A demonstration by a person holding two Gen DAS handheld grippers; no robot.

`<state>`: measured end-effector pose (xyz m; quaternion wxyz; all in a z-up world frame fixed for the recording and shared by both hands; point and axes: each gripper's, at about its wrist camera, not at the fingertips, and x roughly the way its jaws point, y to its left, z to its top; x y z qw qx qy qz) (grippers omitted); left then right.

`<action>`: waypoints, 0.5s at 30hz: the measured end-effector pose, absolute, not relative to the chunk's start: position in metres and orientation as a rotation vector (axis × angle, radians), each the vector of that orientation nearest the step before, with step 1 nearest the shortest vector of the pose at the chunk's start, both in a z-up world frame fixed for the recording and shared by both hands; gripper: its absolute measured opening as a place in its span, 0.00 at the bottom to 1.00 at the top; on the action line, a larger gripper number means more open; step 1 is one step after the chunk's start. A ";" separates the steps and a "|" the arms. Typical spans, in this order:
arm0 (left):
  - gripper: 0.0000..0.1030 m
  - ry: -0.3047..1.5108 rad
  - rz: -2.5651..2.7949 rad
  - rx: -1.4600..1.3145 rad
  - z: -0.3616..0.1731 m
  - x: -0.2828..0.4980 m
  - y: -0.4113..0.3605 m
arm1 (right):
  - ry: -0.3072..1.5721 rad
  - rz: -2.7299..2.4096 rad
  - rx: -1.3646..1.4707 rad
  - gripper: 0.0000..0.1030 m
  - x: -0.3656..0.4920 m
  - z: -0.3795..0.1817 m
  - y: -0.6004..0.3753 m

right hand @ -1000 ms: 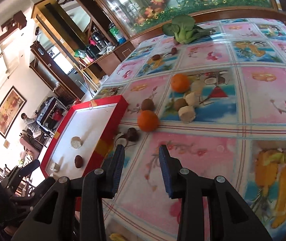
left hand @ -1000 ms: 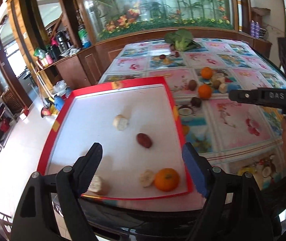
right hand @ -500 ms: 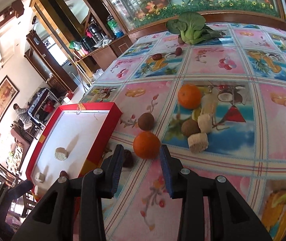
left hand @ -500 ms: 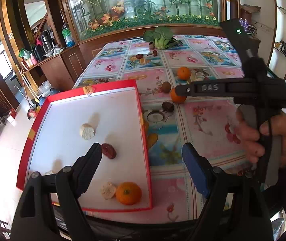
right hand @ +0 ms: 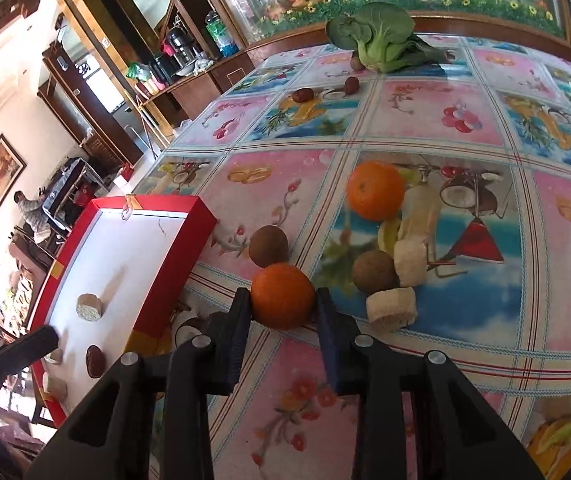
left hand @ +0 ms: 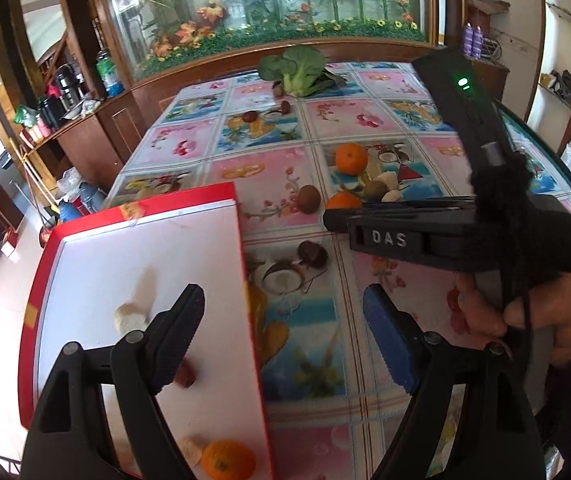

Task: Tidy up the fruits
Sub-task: 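Grasp a date with the left gripper while the right gripper grasps an orange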

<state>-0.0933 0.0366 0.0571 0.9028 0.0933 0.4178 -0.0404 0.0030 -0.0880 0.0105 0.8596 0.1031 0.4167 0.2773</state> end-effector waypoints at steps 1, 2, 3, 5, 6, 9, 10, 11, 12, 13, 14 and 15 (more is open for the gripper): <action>0.68 0.870 -0.101 0.201 0.055 -0.087 0.033 | 0.871 0.587 0.228 0.30 0.003 0.012 -0.091; 0.61 0.881 -0.120 0.209 0.052 -0.079 0.030 | 0.865 0.591 0.254 0.30 0.003 0.014 -0.098; 0.59 0.891 -0.125 0.212 0.050 -0.074 0.028 | 0.861 0.595 0.280 0.30 0.003 0.016 -0.103; 0.50 0.918 -0.138 0.210 0.044 -0.061 0.026 | 0.863 0.613 0.344 0.30 0.005 0.018 -0.115; 0.48 0.931 -0.141 0.214 0.040 -0.055 0.025 | 0.865 0.616 0.355 0.30 0.007 0.019 -0.116; 0.45 0.955 -0.153 0.248 0.030 -0.045 0.019 | 0.863 0.610 0.371 0.30 0.007 0.022 -0.119; 0.45 0.959 -0.157 0.254 0.027 -0.044 0.018 | 0.863 0.611 0.374 0.30 0.007 0.023 -0.120; 0.44 0.967 -0.150 0.257 0.024 -0.042 0.017 | 0.864 0.614 0.379 0.30 0.007 0.023 -0.120; 0.44 0.973 -0.145 0.256 0.022 -0.040 0.017 | 0.865 0.617 0.382 0.30 0.007 0.024 -0.120; 0.40 0.982 -0.145 0.248 0.019 -0.038 0.018 | 0.864 0.618 0.383 0.30 0.006 0.024 -0.120; 0.38 0.991 -0.147 0.237 0.017 -0.036 0.019 | 0.861 0.619 0.382 0.30 0.006 0.025 -0.120; 0.36 1.003 -0.147 0.220 0.014 -0.034 0.021 | 0.860 0.619 0.383 0.30 0.008 0.025 -0.121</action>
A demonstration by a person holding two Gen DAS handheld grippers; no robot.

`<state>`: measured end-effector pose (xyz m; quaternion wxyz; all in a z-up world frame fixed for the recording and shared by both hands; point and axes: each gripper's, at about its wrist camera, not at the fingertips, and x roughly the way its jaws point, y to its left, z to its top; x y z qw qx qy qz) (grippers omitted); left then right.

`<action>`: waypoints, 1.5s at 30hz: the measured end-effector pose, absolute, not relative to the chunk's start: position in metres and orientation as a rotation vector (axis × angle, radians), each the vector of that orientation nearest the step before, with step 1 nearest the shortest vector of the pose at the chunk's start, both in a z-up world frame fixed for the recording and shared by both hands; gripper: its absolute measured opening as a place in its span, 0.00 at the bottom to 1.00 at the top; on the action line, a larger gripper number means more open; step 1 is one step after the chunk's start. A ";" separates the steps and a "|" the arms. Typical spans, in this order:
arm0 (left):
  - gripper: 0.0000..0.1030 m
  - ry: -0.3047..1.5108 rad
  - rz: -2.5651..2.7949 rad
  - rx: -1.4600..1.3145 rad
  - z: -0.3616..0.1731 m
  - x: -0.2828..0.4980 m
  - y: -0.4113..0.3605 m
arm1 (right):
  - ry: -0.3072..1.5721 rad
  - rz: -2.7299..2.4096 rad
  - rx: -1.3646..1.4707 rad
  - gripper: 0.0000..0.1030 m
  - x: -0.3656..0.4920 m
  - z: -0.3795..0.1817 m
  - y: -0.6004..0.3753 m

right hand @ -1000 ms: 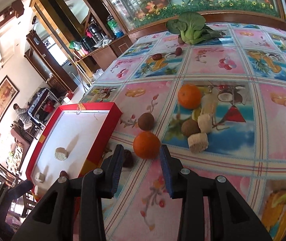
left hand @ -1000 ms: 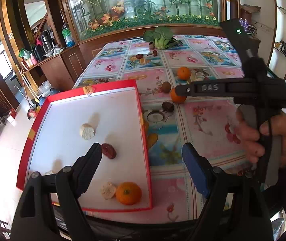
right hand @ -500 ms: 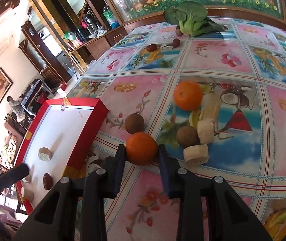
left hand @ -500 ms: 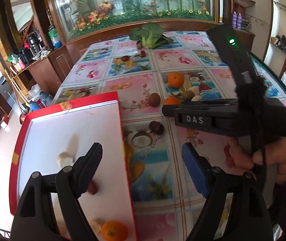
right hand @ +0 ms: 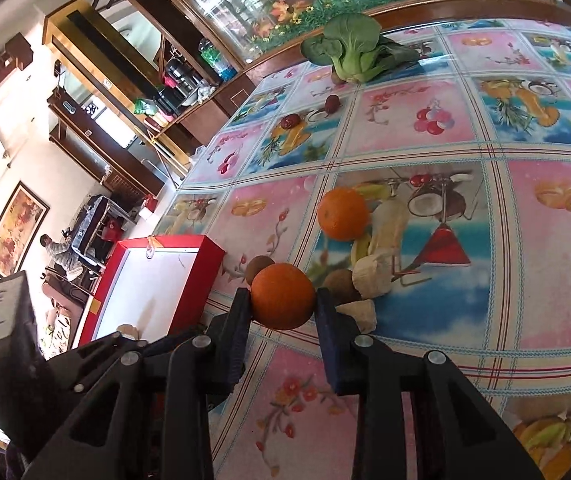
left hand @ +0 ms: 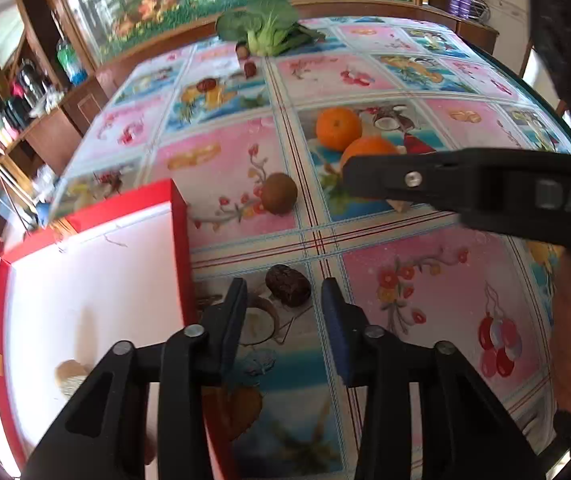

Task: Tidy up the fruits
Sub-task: 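Grasp a date with the left gripper while the right gripper grasps an orange, then release the date in the tray with the left gripper while the right releases the orange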

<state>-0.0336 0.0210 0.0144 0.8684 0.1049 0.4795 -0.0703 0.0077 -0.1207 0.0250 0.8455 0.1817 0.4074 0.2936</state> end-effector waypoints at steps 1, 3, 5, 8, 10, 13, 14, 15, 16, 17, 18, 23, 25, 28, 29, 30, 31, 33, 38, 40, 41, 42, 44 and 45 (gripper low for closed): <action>0.35 1.012 -0.147 0.201 0.012 -0.031 0.023 | 0.859 0.620 0.385 0.30 0.008 0.025 -0.121; 0.33 1.015 -0.153 0.169 0.011 -0.028 0.025 | 0.859 0.622 0.387 0.30 0.008 0.025 -0.121; 0.25 1.021 -0.163 0.149 0.010 -0.027 0.025 | 0.862 0.621 0.385 0.30 0.009 0.025 -0.121; 0.25 1.016 -0.161 0.148 0.010 -0.028 0.024 | 0.857 0.619 0.384 0.30 0.009 0.025 -0.121; 0.25 1.012 -0.159 0.136 0.010 -0.030 0.025 | 0.856 0.624 0.386 0.30 0.009 0.025 -0.120; 0.25 1.011 -0.153 0.120 0.013 -0.033 0.027 | 0.848 0.629 0.368 0.30 0.007 0.026 -0.116; 0.25 1.006 -0.149 0.117 0.015 -0.035 0.028 | 0.843 0.637 0.361 0.30 0.005 0.027 -0.114; 0.25 0.997 -0.147 0.109 0.019 -0.039 0.029 | 0.838 0.645 0.356 0.30 0.004 0.027 -0.113; 0.25 0.980 -0.149 0.097 0.025 -0.044 0.031 | 0.828 0.656 0.346 0.30 0.002 0.028 -0.111; 0.25 0.963 -0.149 0.089 0.030 -0.049 0.032 | 0.813 0.670 0.333 0.30 -0.001 0.030 -0.108; 0.25 0.944 -0.144 0.086 0.036 -0.055 0.034 | 0.801 0.683 0.323 0.30 -0.004 0.032 -0.105; 0.25 0.842 -0.102 0.062 0.065 -0.092 0.059 | 0.747 0.761 0.275 0.30 -0.022 0.039 -0.086; 0.25 0.820 -0.046 0.056 0.070 -0.105 0.078 | 0.749 0.790 0.270 0.30 -0.029 0.040 -0.074; 0.25 0.809 0.054 0.041 0.072 -0.115 0.109 | 0.742 0.828 0.242 0.30 -0.042 0.043 -0.054; 0.25 0.813 0.081 0.029 0.071 -0.116 0.120 | 0.741 0.843 0.229 0.30 -0.046 0.044 -0.045; 0.25 0.820 0.109 0.006 0.069 -0.117 0.133 | 0.739 0.855 0.219 0.30 -0.050 0.044 -0.037; 0.25 0.825 0.129 -0.010 0.067 -0.117 0.143 | 0.738 0.870 0.207 0.30 -0.054 0.045 -0.027; 0.25 0.832 0.187 -0.031 0.063 -0.119 0.162 | 0.745 0.892 0.200 0.30 -0.060 0.044 -0.012; 0.25 0.832 0.282 -0.051 0.054 -0.123 0.194 | 0.782 0.934 0.139 0.30 -0.072 0.037 0.038; 0.25 0.831 0.303 -0.058 0.052 -0.126 0.203 | 0.794 0.935 0.113 0.30 -0.073 0.033 0.055; 0.25 0.832 0.314 -0.065 0.050 -0.127 0.209 | 0.800 0.930 0.102 0.30 -0.074 0.031 0.061; 0.25 0.832 0.324 -0.067 0.049 -0.127 0.212 | 0.805 0.923 0.092 0.30 -0.074 0.029 0.068; 0.25 0.832 0.343 -0.067 0.046 -0.130 0.220 | 0.811 0.922 0.070 0.30 -0.074 0.027 0.078; 0.25 0.833 0.351 -0.073 0.044 -0.131 0.224 | 0.816 0.930 0.069 0.30 -0.074 0.027 0.083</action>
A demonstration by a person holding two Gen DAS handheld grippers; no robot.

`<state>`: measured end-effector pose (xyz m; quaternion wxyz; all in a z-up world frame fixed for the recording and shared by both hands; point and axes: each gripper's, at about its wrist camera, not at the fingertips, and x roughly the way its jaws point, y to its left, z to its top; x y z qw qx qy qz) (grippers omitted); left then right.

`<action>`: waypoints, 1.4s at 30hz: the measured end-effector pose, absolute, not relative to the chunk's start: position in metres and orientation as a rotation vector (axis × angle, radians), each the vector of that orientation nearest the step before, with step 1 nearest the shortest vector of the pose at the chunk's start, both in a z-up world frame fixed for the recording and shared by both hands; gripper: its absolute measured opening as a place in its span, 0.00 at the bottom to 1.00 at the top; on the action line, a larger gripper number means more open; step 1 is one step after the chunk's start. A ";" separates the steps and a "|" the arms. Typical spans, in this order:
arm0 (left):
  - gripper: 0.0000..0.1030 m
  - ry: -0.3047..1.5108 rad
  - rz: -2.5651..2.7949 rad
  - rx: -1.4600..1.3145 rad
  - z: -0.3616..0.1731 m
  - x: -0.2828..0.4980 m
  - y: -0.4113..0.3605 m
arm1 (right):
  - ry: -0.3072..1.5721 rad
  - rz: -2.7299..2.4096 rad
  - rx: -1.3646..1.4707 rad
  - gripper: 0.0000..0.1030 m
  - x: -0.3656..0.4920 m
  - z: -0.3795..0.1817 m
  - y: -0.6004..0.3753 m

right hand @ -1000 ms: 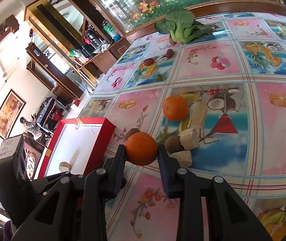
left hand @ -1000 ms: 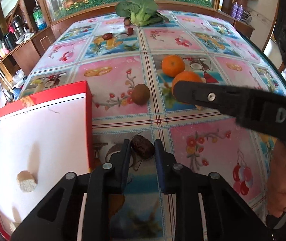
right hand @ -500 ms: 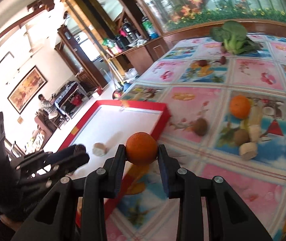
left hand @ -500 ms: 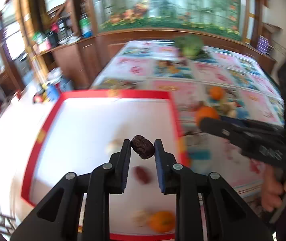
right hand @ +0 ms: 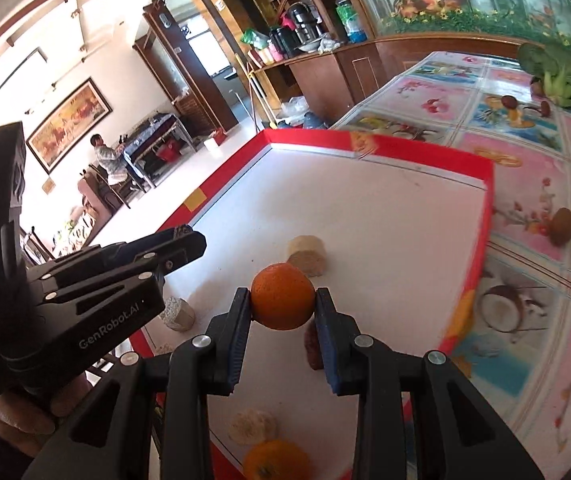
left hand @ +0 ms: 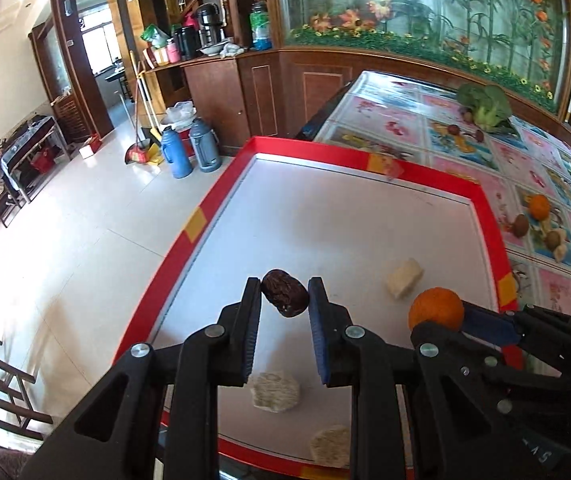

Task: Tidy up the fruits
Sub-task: 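Release the date in the tray with the left gripper while the right releases the orange, then reach both grippers to the pile and grasp pale root pieces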

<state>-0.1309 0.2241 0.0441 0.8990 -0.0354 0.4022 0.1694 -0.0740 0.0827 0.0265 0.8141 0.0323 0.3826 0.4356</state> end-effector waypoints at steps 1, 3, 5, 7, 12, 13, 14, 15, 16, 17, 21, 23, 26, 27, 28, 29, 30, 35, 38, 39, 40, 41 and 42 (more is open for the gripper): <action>0.25 0.834 0.354 -0.078 0.043 -0.131 0.226 | 0.824 0.934 0.067 0.30 -0.073 0.025 0.086; 0.25 0.838 0.359 -0.082 0.040 -0.131 0.231 | 0.844 0.944 0.065 0.30 -0.073 0.021 0.089; 0.25 0.844 0.366 -0.087 0.037 -0.132 0.234 | 0.848 0.947 0.059 0.31 -0.074 0.020 0.092; 0.25 0.851 0.374 -0.090 0.034 -0.132 0.236 | 0.853 0.954 0.055 0.31 -0.075 0.019 0.092; 0.61 0.872 0.405 -0.122 0.025 -0.134 0.243 | 0.836 0.956 0.076 0.42 -0.074 0.020 0.085; 0.64 0.868 0.411 -0.123 0.025 -0.135 0.244 | 0.825 0.957 0.085 0.42 -0.074 0.022 0.082; 0.64 0.866 0.416 -0.121 0.025 -0.136 0.244 | 0.816 0.958 0.091 0.43 -0.075 0.023 0.081; 0.64 0.866 0.418 -0.119 0.025 -0.137 0.245 | 0.806 0.955 0.095 0.45 -0.075 0.024 0.079; 0.65 0.867 0.419 -0.121 0.026 -0.138 0.245 | 0.798 0.951 0.100 0.45 -0.075 0.025 0.077; 0.68 0.869 0.420 -0.127 0.026 -0.139 0.245 | 0.792 0.950 0.105 0.45 -0.074 0.025 0.075; 0.75 0.859 0.422 -0.144 0.030 -0.145 0.244 | 0.768 0.932 0.134 0.45 -0.074 0.029 0.065; 0.77 0.853 0.420 -0.144 0.033 -0.146 0.239 | 0.754 0.922 0.159 0.45 -0.071 0.032 0.056; 0.78 0.843 0.416 -0.132 0.038 -0.147 0.230 | 0.720 0.897 0.176 0.45 -0.067 0.038 0.038; 0.78 0.838 0.412 -0.128 0.039 -0.147 0.227 | 0.705 0.880 0.176 0.45 -0.066 0.039 0.030; 0.78 0.833 0.407 -0.123 0.042 -0.147 0.223 | 0.692 0.864 0.175 0.45 -0.063 0.041 0.020; 0.78 0.825 0.396 -0.115 0.045 -0.147 0.216 | 0.679 0.844 0.177 0.45 -0.060 0.042 0.007; 0.78 0.820 0.389 -0.108 0.048 -0.147 0.211 | 0.667 0.817 0.184 0.45 -0.056 0.042 -0.008; 0.79 0.782 0.309 -0.043 0.063 -0.141 0.165 | 0.633 0.673 0.290 0.45 -0.030 0.041 -0.092; 0.82 0.772 0.245 -0.009 0.067 -0.135 0.133 | 0.669 0.596 0.343 0.45 -0.012 0.034 -0.133; 0.82 0.771 0.218 0.003 0.067 -0.132 0.121 | 0.685 0.581 0.355 0.45 -0.008 0.032 -0.141; 0.82 0.773 0.192 0.013 0.067 -0.129 0.109 | 0.709 0.578 0.362 0.44 -0.003 0.028 -0.146; 0.83 0.776 0.169 0.020 0.067 -0.126 0.100 | 0.742 0.581 0.361 0.41 0.003 0.023 -0.148; 0.83 0.781 0.142 0.030 0.066 -0.123 0.087 | 0.765 0.577 0.363 0.37 0.006 0.020 -0.148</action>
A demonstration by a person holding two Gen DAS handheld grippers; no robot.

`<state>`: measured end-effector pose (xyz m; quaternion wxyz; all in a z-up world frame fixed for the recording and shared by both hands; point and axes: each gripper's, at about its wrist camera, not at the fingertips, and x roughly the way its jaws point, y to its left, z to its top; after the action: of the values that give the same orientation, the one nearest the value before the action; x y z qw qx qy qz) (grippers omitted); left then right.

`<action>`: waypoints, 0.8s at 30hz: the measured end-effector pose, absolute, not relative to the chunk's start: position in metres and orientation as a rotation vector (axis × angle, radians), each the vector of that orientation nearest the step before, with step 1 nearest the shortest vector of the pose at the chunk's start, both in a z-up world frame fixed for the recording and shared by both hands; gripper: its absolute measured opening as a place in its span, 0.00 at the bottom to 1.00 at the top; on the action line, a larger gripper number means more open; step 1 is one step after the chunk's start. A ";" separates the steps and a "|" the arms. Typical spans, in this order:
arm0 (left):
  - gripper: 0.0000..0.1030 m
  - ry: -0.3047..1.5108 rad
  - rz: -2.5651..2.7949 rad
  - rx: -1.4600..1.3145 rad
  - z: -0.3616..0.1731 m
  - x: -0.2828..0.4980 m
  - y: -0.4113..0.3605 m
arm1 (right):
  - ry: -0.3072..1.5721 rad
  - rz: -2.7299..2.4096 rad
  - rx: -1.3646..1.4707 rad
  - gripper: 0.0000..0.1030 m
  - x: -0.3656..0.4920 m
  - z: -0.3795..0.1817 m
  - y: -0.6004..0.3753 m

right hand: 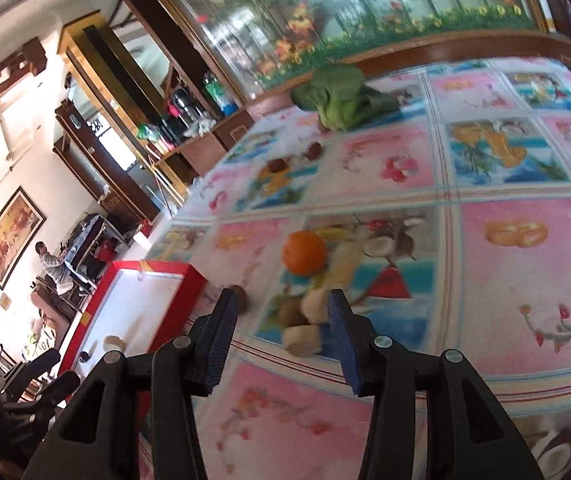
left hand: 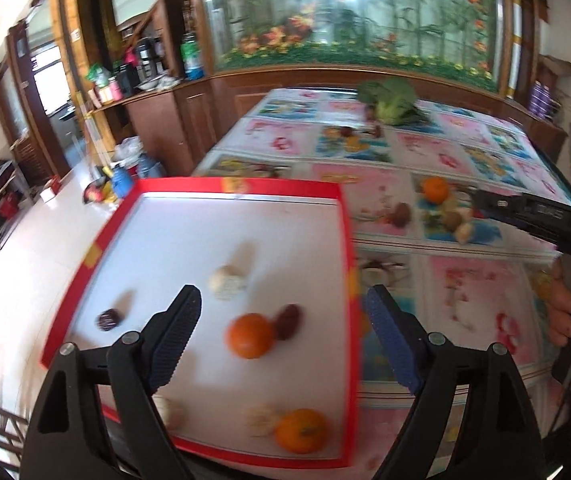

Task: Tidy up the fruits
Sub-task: 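Reach both grippers to the pile and grasp pale root pieces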

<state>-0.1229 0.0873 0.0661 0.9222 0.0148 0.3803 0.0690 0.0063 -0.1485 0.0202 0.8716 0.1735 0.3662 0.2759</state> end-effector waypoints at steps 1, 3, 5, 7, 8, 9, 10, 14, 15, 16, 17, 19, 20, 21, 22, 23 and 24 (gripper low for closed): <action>0.83 0.785 0.125 0.038 0.065 -0.120 0.079 | 0.786 0.574 0.369 0.37 0.010 0.017 -0.148; 0.83 0.799 0.087 0.056 0.061 -0.116 0.062 | 0.820 0.589 0.379 0.34 0.016 0.013 -0.146; 0.83 0.813 0.063 0.067 0.058 -0.112 0.049 | 0.835 0.583 0.348 0.30 0.018 0.010 -0.143; 0.83 0.822 0.040 0.071 0.056 -0.111 0.041 | 0.855 0.595 0.340 0.27 0.020 0.009 -0.141; 0.83 0.828 0.031 0.073 0.055 -0.111 0.037 | 0.865 0.606 0.354 0.26 0.022 0.008 -0.142; 0.83 0.833 0.022 0.076 0.055 -0.110 0.033 | 0.867 0.612 0.368 0.23 0.028 0.005 -0.149; 0.83 0.838 0.013 0.079 0.054 -0.110 0.030 | 0.873 0.616 0.389 0.22 0.032 0.003 -0.152; 0.83 0.850 -0.019 0.097 0.054 -0.101 0.016 | 0.924 0.636 0.551 0.18 0.045 -0.006 -0.178; 0.83 0.852 -0.023 0.103 0.054 -0.098 0.011 | 0.926 0.635 0.575 0.17 0.048 -0.006 -0.181; 0.83 0.853 -0.028 0.110 0.054 -0.095 0.008 | 0.925 0.629 0.592 0.16 0.048 -0.005 -0.186; 0.83 0.851 -0.036 0.118 0.054 -0.092 0.003 | 0.927 0.628 0.598 0.15 0.048 -0.005 -0.188; 0.83 0.855 -0.040 0.131 0.053 -0.085 -0.004 | 0.957 0.652 0.621 0.15 0.049 -0.008 -0.188; 0.83 0.856 -0.042 0.133 0.053 -0.082 -0.007 | 0.965 0.659 0.621 0.15 0.048 -0.009 -0.186; 0.83 0.855 -0.050 0.136 0.053 -0.078 -0.011 | 0.964 0.657 0.608 0.15 0.047 -0.007 -0.185; 0.83 0.856 -0.052 0.142 0.052 -0.076 -0.014 | 0.960 0.651 0.581 0.15 0.045 -0.005 -0.182; 0.83 0.857 -0.053 0.154 0.051 -0.071 -0.019 | 0.958 0.645 0.551 0.15 0.043 -0.003 -0.179; 0.83 0.856 -0.056 0.163 0.050 -0.067 -0.021 | 0.959 0.640 0.535 0.16 0.043 -0.001 -0.176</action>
<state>-0.0674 -0.0213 0.0496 0.9062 0.0790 0.4145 -0.0269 0.0430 -0.1758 -0.0011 0.8048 0.2498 0.4477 0.2991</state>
